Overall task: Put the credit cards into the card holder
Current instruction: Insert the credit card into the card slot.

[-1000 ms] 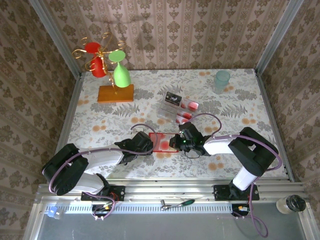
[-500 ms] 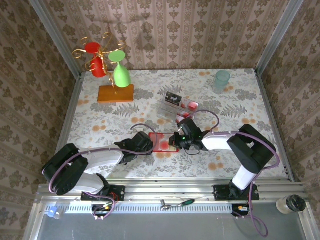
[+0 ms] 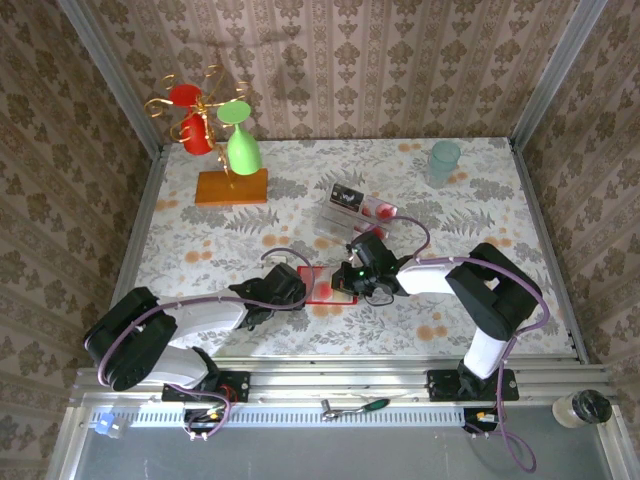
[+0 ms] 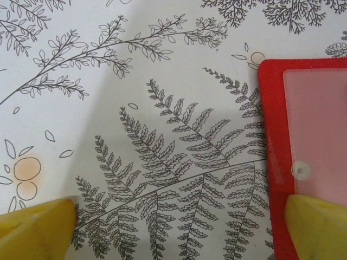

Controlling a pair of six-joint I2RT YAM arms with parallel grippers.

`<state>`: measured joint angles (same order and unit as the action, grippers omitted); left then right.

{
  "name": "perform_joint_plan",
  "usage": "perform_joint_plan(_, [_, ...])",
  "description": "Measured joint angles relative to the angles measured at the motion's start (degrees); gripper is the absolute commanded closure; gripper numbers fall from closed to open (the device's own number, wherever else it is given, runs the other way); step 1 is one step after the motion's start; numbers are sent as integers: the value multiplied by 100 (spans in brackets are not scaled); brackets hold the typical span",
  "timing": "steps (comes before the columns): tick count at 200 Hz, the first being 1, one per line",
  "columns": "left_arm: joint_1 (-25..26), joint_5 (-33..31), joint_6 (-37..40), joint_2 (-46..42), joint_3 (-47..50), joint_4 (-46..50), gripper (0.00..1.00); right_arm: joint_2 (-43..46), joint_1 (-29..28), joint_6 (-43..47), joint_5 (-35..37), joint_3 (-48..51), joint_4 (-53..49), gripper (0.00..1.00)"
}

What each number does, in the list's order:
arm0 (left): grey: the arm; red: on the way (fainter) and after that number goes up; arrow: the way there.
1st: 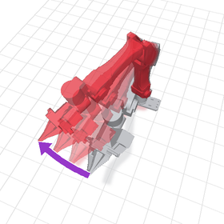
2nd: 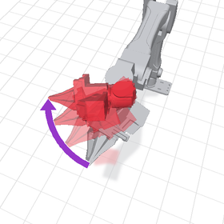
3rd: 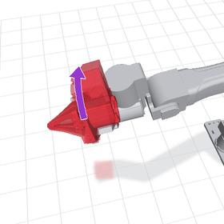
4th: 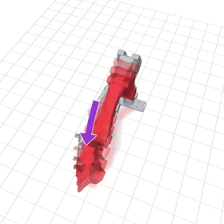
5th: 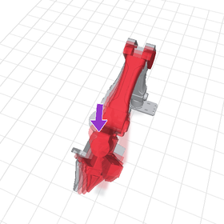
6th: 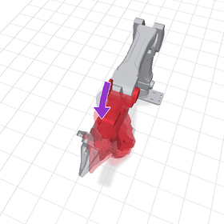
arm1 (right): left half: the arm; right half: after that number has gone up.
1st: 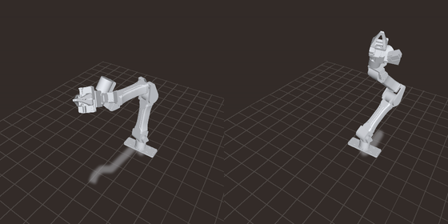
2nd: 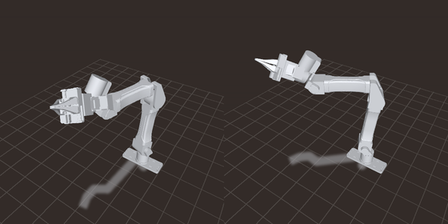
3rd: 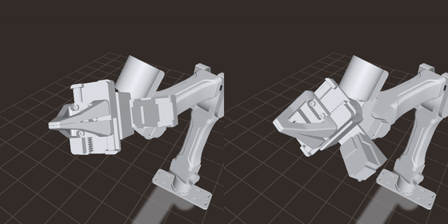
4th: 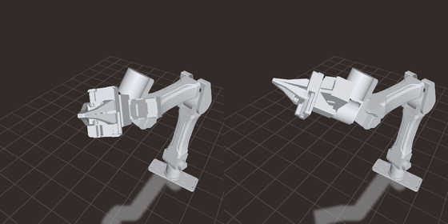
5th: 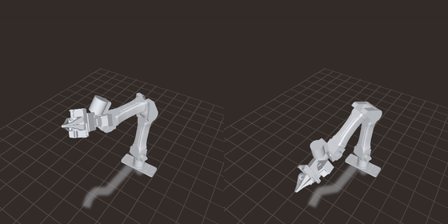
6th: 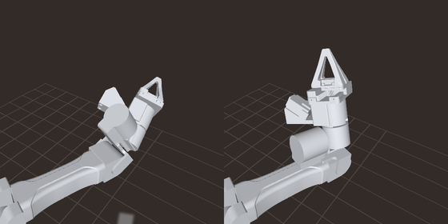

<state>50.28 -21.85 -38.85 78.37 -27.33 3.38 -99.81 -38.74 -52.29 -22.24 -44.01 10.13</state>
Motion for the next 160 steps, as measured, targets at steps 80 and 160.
perform_joint_plan(80, [-94,13,13,-350,0,79,0,446,-9,1040,428,-715,-1733,79])
perform_joint_plan(160, [-313,85,96,-271,101,63,0,-120,-107,1335,516,-1233,-1982,87])
